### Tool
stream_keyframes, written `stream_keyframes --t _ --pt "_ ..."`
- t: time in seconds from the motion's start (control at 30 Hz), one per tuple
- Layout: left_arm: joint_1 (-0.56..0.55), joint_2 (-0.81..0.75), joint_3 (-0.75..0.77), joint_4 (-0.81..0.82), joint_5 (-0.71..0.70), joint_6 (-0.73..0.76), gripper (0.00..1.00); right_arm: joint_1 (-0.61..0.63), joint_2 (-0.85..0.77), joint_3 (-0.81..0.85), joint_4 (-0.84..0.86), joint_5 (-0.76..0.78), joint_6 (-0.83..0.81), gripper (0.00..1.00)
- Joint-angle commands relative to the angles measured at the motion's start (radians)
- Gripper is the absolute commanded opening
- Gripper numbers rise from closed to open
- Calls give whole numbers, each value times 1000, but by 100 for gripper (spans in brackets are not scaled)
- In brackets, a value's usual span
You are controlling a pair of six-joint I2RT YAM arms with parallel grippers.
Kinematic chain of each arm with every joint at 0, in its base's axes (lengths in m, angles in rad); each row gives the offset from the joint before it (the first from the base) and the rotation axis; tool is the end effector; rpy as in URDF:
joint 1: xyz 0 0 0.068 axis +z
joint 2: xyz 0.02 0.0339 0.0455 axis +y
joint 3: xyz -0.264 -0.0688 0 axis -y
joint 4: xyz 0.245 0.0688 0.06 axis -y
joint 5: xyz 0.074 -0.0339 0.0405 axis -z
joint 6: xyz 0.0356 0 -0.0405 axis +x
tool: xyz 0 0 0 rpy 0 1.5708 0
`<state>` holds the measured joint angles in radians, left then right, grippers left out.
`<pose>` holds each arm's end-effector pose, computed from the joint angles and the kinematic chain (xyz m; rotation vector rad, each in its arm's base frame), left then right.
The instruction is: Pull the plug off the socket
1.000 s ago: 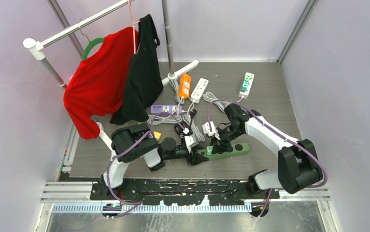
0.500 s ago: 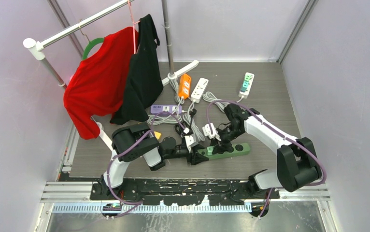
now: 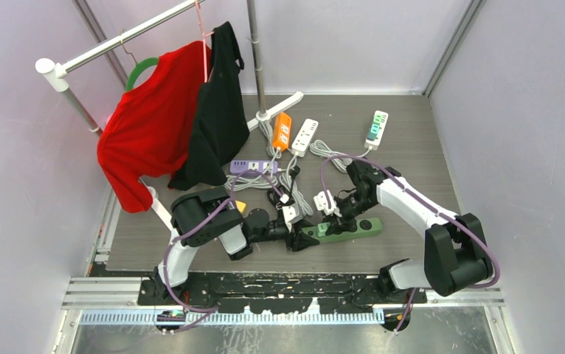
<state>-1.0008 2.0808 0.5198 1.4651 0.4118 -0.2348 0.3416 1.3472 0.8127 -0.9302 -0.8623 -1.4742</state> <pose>0.1593 -0.2749 0.0893 0.9853 1.5355 -1.2483 0.1918 0.0969 0.2011 -1.9693 1.4615 0.8819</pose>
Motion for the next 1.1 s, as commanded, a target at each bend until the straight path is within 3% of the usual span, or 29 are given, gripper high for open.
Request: stream_keyframes --t 0.0,0.17,0.23,0.3,0.5,0.6,0.7,0.93,1.07 --pt "29 47 -32 -96 -10 -54 0 36 12 -15 -71 -30 -178 1" --pt "29 53 -29 -98 -11 -56 0 82 12 -8 142 -49 121 1" --pt "30 54 -28 -98 -13 -57 0 79 6 -7 241 26 280 1" --pt "30 55 -26 -98 -12 -56 0 52 -4 -7 282 93 314 1" --pt "31 55 -25 -97 -11 -56 0 -95 -37 18 1 40 4 1" --pt "31 56 -25 -98 -8 -57 0 -99 -27 11 -123 -32 -168 1" --pt "31 56 -26 -98 -7 -59 0 -42 -1 13 -135 -86 -179 1" --pt "31 63 -21 -98 -11 -61 0 60 -3 2 180 -127 260 1" --pt "31 66 -19 -98 -10 -60 0 53 -3 10 279 -27 394 1"
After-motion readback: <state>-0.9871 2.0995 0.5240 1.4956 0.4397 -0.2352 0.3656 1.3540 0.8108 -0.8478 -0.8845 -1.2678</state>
